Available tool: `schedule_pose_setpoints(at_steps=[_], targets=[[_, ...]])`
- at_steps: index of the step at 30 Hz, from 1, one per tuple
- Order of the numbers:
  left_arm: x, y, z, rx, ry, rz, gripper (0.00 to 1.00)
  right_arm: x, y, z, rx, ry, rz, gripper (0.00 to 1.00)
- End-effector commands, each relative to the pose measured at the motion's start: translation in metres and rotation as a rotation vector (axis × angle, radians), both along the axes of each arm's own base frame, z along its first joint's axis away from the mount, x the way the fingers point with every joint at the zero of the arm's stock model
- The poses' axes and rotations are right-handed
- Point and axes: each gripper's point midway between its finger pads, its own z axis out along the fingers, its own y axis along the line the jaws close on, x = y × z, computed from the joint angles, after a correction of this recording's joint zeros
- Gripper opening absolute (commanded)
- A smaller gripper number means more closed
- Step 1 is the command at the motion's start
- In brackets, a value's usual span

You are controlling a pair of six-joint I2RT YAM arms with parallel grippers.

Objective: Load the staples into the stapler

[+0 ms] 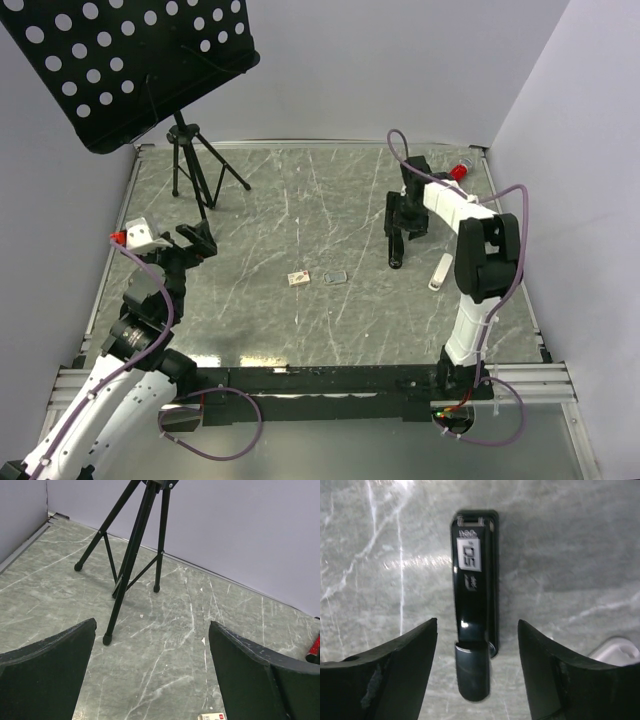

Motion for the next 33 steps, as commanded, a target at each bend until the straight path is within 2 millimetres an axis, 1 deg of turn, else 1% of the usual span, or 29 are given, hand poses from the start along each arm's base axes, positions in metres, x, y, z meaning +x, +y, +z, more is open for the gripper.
schedule_pose_setpoints(at_steps=[1, 3, 4, 5, 6, 7, 8, 9, 10, 11, 12, 13, 15, 16, 17, 18, 19, 20, 21, 22, 24, 25, 26, 27, 28, 30, 31, 32, 33], targets=[[-0.001, -0.002, 0.01, -0.034, -0.039, -0.013, 0.99, 0.007, 0.011, 0.005, -0.025, -0.003, 0.038, 0.6], [-0.002, -0.002, 0.012, -0.035, -0.044, -0.016, 0.99, 0.005, 0.011, 0.001, -0.032, 0.013, 0.041, 0.52], [-0.002, -0.002, 0.011, -0.033, -0.041, -0.016, 0.99, 0.005, 0.011, 0.0, -0.041, 0.013, 0.046, 0.46], [-0.002, -0.002, 0.012, -0.035, -0.044, -0.016, 0.99, 0.002, 0.01, 0.0, -0.046, 0.012, 0.051, 0.42], [-0.002, -0.002, 0.011, -0.033, -0.041, -0.017, 0.99, 0.001, 0.01, 0.001, -0.052, 0.011, 0.054, 0.33], [-0.002, -0.003, 0.01, -0.033, -0.041, -0.019, 0.99, 0.0, 0.009, 0.001, -0.052, 0.013, 0.055, 0.28], [-0.001, -0.003, 0.01, -0.032, -0.039, -0.022, 0.99, 0.0, 0.01, 0.007, -0.052, -0.004, 0.059, 0.24], [-0.001, -0.003, 0.01, -0.031, -0.04, -0.023, 1.0, -0.002, 0.006, 0.007, -0.075, -0.012, 0.062, 0.17], [-0.001, -0.004, 0.009, -0.03, -0.039, -0.026, 0.99, -0.003, 0.006, 0.01, -0.082, -0.022, 0.071, 0.14], [0.0, -0.005, 0.009, -0.028, -0.037, -0.029, 1.0, -0.004, 0.008, 0.019, -0.1, -0.05, 0.093, 0.11], [0.0, -0.005, 0.009, -0.028, -0.037, -0.028, 0.99, -0.004, 0.009, 0.025, -0.11, -0.069, 0.105, 0.05], [0.001, -0.005, 0.008, -0.026, -0.033, -0.028, 1.0, -0.005, 0.013, 0.041, -0.112, -0.112, 0.12, 0.03], [0.002, -0.005, 0.006, -0.021, -0.026, -0.026, 0.99, -0.01, 0.024, 0.056, -0.121, -0.155, 0.168, 0.0], [0.002, -0.006, 0.006, -0.018, -0.023, -0.029, 1.0, -0.013, 0.029, 0.072, -0.11, -0.197, 0.188, 0.0], [0.003, -0.007, 0.005, -0.016, -0.02, -0.032, 0.99, -0.015, 0.035, 0.081, -0.107, -0.221, 0.225, 0.0], [0.004, -0.007, 0.004, -0.011, -0.016, -0.032, 0.99, -0.023, 0.051, 0.088, -0.096, -0.241, 0.281, 0.0], [0.004, -0.008, 0.004, -0.011, -0.014, -0.034, 1.0, -0.027, 0.058, 0.103, -0.089, -0.284, 0.308, 0.0], [0.005, -0.009, 0.003, -0.009, -0.012, -0.038, 0.99, -0.033, 0.068, 0.108, -0.085, -0.298, 0.358, 0.0], [0.005, -0.01, 0.002, -0.006, -0.009, -0.043, 0.99, -0.044, 0.087, 0.112, -0.054, -0.307, 0.428, 0.0], [0.006, -0.01, 0.001, -0.003, -0.006, -0.044, 0.99, -0.051, 0.098, 0.121, -0.04, -0.334, 0.471, 0.0], [0.007, -0.015, 0.001, 0.005, -0.007, -0.068, 0.99, -0.066, 0.115, 0.122, -0.036, -0.342, 0.554, 0.0], [0.007, -0.016, 0.001, 0.007, -0.01, -0.076, 0.99, -0.081, 0.136, 0.123, -0.023, -0.349, 0.633, 0.0], [0.007, -0.018, 0.003, 0.013, -0.016, -0.089, 0.99, -0.088, 0.143, 0.121, -0.025, -0.35, 0.672, 0.0], [0.006, -0.022, 0.002, 0.018, -0.019, -0.113, 0.99, -0.099, 0.157, 0.12, 0.004, -0.346, 0.721, 0.0], [0.005, -0.023, 0.003, 0.022, -0.023, -0.122, 0.99, -0.114, 0.178, 0.118, 0.041, -0.345, 0.795, 0.0], [0.002, -0.025, 0.003, 0.035, -0.033, -0.145, 1.0, -0.129, 0.199, 0.113, 0.074, -0.336, 0.863, 0.0], [0.0, -0.026, 0.003, 0.044, -0.039, -0.158, 0.99, -0.143, 0.215, 0.104, 0.086, -0.313, 0.922, 0.0], [-0.001, -0.027, 0.004, 0.054, -0.045, -0.169, 0.99, -0.146, 0.225, 0.103, 0.077, -0.327, 0.981, 0.0], [-0.006, -0.028, 0.01, 0.046, -0.065, -0.185, 1.0, -0.15, 0.233, 0.1, 0.074, -0.327, 1.013, 0.0]])
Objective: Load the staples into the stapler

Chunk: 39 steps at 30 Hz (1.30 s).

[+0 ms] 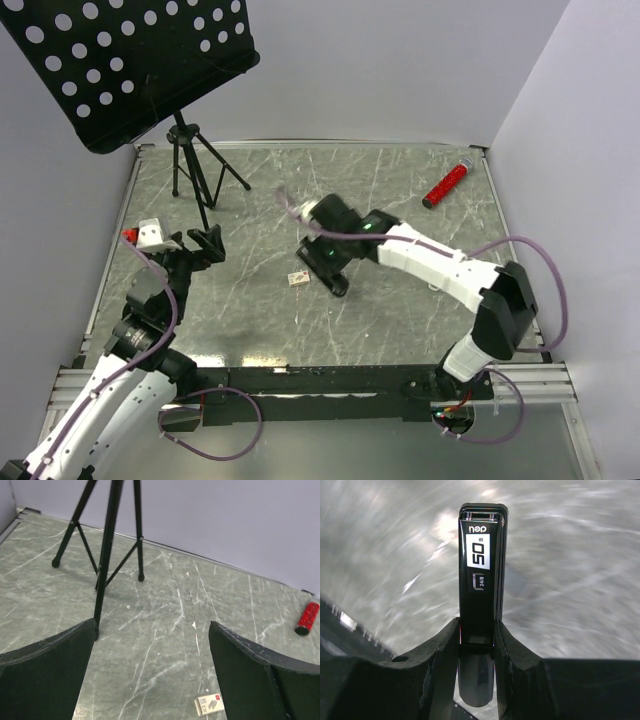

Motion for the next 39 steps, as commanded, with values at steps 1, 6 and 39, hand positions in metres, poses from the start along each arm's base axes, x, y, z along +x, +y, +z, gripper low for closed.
schedule_pose_setpoints(at_steps=[1, 6, 39], targets=[[-0.012, -0.007, 0.022, 0.002, -0.09, -0.081, 0.99, -0.022, 0.047, -0.013, 0.004, -0.017, 0.208, 0.0], [-0.037, -0.009, 0.044, 0.009, -0.159, -0.157, 0.99, -0.045, 0.095, -0.038, -0.021, 0.009, 0.407, 0.0], [-0.04, -0.152, -0.015, 0.522, 0.051, -1.095, 0.97, -0.01, -0.041, 0.037, 0.485, -0.268, -0.211, 0.94]])
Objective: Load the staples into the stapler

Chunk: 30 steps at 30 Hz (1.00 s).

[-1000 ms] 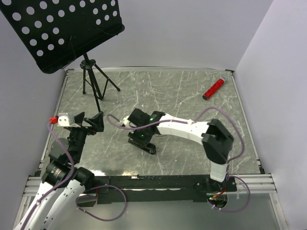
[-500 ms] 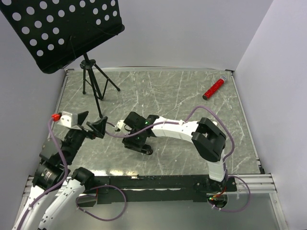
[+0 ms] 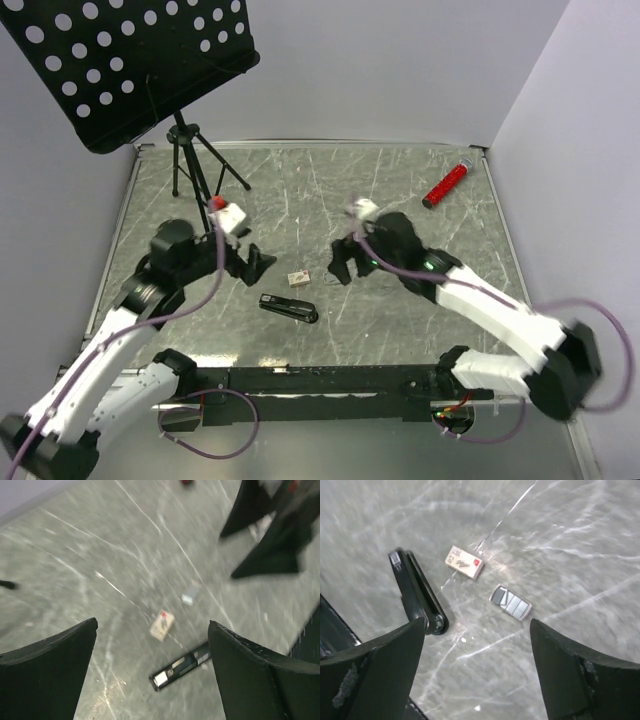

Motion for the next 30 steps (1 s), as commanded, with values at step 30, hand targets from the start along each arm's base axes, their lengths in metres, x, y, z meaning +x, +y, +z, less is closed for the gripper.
schedule_pose_setpoints(at_steps=[30], targets=[[-0.037, -0.125, -0.191, 0.646, 0.145, -0.673, 0.84, -0.071, -0.075, -0.012, 0.434, 0.001, -0.305, 0.99]])
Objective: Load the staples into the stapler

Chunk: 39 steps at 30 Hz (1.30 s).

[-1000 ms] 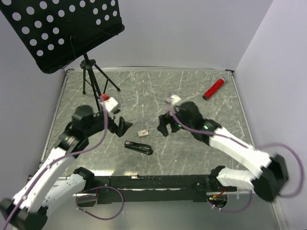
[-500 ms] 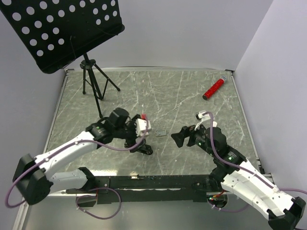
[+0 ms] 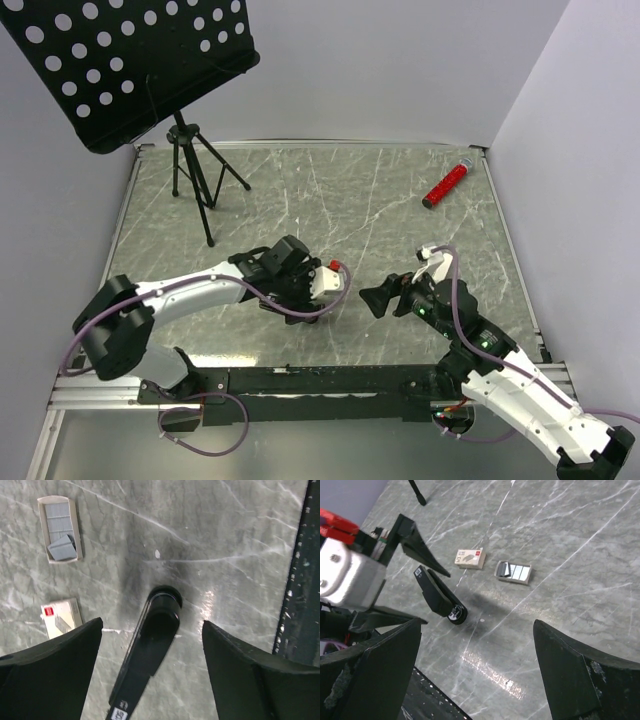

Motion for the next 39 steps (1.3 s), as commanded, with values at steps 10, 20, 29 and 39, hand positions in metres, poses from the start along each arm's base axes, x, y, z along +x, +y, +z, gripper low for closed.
schedule_pose_setpoints(at_steps=[10, 20, 29, 39], targets=[[0.007, -0.009, -0.022, 0.108, -0.008, -0.073, 0.62, -0.006, 0.01, -0.016, 0.055, 0.072, 0.028, 0.99], [0.006, -0.016, -0.018, 0.082, 0.019, -0.045, 0.18, -0.004, 0.02, -0.026, 0.078, 0.139, 0.034, 0.98], [0.012, -0.04, 0.03, -0.187, -0.029, 0.073, 0.01, -0.001, 0.046, -0.045, 0.137, 0.322, 0.05, 0.93], [0.0, -0.048, 0.064, -0.396, -0.011, 0.105, 0.01, -0.001, 0.081, -0.048, 0.199, 0.386, 0.183, 0.79]])
